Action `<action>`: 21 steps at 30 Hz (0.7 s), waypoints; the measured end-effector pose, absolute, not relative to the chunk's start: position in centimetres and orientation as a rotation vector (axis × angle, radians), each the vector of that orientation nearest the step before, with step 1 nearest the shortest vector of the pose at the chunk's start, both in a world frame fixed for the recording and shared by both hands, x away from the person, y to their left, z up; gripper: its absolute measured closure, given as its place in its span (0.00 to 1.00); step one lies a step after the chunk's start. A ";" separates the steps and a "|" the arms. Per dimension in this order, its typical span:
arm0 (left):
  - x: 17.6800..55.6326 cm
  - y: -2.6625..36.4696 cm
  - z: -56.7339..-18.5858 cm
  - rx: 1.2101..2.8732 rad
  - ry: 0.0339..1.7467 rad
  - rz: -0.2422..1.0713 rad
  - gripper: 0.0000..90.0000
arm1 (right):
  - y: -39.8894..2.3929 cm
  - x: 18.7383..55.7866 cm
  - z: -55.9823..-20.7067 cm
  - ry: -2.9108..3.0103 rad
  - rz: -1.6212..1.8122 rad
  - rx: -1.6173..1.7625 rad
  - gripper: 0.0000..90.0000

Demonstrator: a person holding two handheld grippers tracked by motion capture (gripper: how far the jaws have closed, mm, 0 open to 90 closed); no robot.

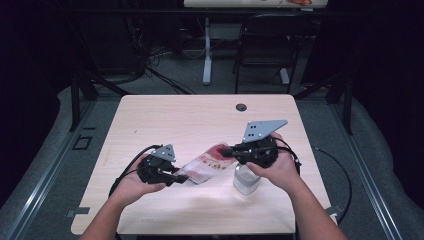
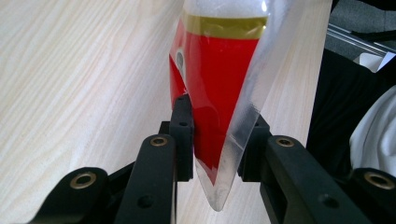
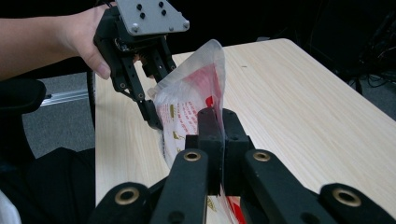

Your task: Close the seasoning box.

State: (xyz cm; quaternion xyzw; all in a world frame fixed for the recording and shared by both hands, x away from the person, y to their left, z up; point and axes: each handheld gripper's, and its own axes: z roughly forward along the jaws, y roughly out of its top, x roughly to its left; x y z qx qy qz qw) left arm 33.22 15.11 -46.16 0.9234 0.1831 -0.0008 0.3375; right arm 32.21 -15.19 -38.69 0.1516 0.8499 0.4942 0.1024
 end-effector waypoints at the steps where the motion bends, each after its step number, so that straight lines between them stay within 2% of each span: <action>1: 33.2 15.2 -46.2 2.409 0.478 -0.002 0.81 | -15.2 32.2 -38.9 2.513 1.457 0.449 1.00; 21: 33.6 15.2 -47.4 2.445 0.507 -0.033 0.81 | -16.1 32.7 -42.3 2.508 1.480 0.541 1.00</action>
